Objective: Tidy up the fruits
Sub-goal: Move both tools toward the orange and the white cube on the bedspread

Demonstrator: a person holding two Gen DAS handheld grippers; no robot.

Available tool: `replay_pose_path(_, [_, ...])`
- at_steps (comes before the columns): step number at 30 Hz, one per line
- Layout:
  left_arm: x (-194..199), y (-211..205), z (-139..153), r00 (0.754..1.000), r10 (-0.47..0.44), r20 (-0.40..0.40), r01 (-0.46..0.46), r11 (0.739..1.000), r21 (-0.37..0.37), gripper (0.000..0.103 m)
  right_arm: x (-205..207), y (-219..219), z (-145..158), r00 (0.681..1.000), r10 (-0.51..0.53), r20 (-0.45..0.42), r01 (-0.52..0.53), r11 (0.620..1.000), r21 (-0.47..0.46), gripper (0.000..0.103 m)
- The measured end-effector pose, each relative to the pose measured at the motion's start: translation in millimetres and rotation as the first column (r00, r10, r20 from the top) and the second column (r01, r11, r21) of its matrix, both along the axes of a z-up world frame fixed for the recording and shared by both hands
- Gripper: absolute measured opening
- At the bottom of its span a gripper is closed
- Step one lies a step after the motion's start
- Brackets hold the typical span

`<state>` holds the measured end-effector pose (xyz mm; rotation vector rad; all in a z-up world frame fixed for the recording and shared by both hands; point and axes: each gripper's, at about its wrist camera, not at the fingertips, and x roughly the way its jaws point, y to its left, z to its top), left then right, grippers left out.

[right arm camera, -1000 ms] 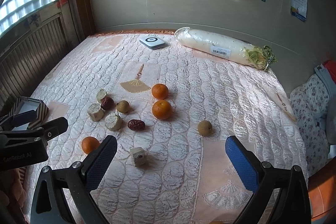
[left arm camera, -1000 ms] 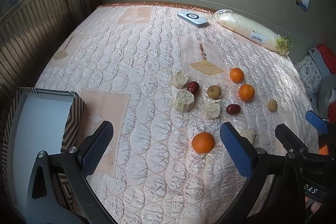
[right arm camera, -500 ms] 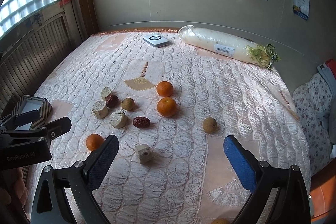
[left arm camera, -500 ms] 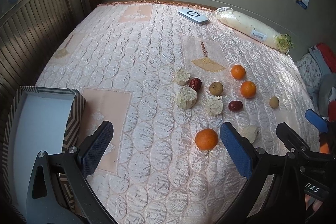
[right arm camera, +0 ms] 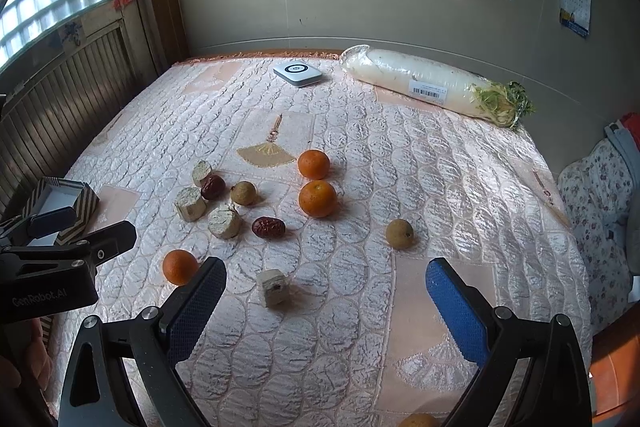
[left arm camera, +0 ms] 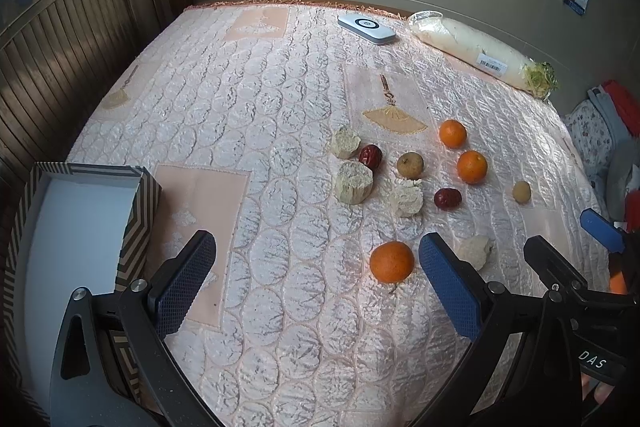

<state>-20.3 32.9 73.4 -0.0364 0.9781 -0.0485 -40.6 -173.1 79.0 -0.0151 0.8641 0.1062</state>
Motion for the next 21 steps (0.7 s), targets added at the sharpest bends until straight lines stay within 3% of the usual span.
replay_pose_path(21, [3.3,-4.9,-13.3,0.999,-0.016,-0.044,0.017,1.000,0.010,0.102,-0.3,-7.4,-8.1,1.000,-0.006,-0.021,0.006,1.000,-0.002,0.100])
